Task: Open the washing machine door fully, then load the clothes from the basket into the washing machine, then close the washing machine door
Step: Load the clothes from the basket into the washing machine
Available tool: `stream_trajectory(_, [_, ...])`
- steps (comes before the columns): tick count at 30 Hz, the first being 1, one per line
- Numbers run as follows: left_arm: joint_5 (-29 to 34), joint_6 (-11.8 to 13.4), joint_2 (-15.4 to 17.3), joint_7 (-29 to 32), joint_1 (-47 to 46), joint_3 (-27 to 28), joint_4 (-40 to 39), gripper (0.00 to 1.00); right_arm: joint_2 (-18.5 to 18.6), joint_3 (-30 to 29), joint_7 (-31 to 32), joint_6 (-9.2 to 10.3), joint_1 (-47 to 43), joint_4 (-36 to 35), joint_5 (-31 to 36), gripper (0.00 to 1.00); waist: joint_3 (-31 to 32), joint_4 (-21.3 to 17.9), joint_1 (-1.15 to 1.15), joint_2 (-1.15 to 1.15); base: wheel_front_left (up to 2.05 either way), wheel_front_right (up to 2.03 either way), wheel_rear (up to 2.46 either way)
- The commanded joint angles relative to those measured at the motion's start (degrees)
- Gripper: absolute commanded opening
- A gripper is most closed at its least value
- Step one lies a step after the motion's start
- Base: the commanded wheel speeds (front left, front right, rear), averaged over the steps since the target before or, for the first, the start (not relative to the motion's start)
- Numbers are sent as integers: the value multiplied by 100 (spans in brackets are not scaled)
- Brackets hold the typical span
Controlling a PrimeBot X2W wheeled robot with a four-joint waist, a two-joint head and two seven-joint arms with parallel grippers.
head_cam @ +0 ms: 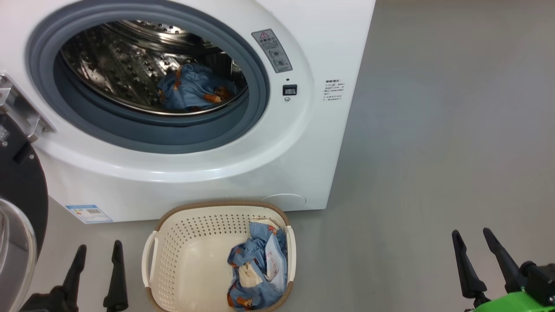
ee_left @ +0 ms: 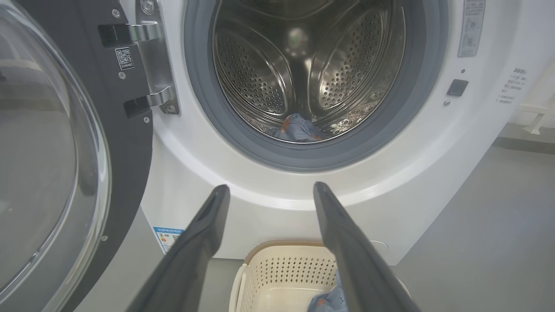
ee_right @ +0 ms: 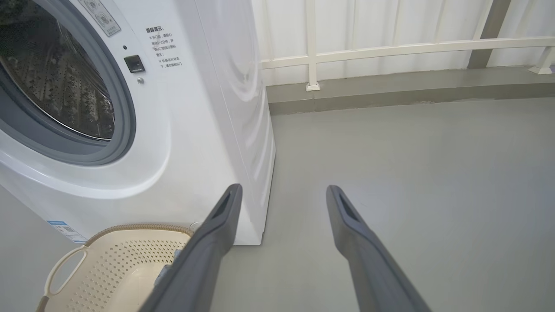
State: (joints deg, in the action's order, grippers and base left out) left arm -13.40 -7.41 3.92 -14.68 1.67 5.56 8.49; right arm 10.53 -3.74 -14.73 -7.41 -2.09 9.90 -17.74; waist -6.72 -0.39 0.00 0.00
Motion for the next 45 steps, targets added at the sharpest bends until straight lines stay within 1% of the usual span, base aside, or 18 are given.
stream_trajectory(1, [46,-8,50,-32,10,223,-184,100,82,93,-27,-8,-79,-135,-2,100,29,4,0,0,0,0,0])
stream_trajectory(16, [53,-8,-11,-32,161,292,-425,100,55,18,-27,-8,-185,-185,2,100,56,8,0,0,0,0,0])
stream_trajectory(25, [17,-8,-25,-32,47,300,-386,100,39,15,-27,-8,-42,-222,5,100,-164,-25,0,0,0,0,0])
stream_trajectory(31, [-59,-8,-30,-32,-148,123,-184,100,-8,19,-27,-8,130,-262,35,100,-426,-79,0,0,0,0,0])
stream_trajectory(39, [-200,-8,49,-32,-565,-177,305,100,-70,30,-27,-8,447,-308,73,100,-876,-167,0,0,0,0,0])
stream_trajectory(45, [-357,-8,137,-32,-986,-512,812,100,-175,56,-27,-8,702,-348,121,100,-1249,-252,0,0,0,0,0])
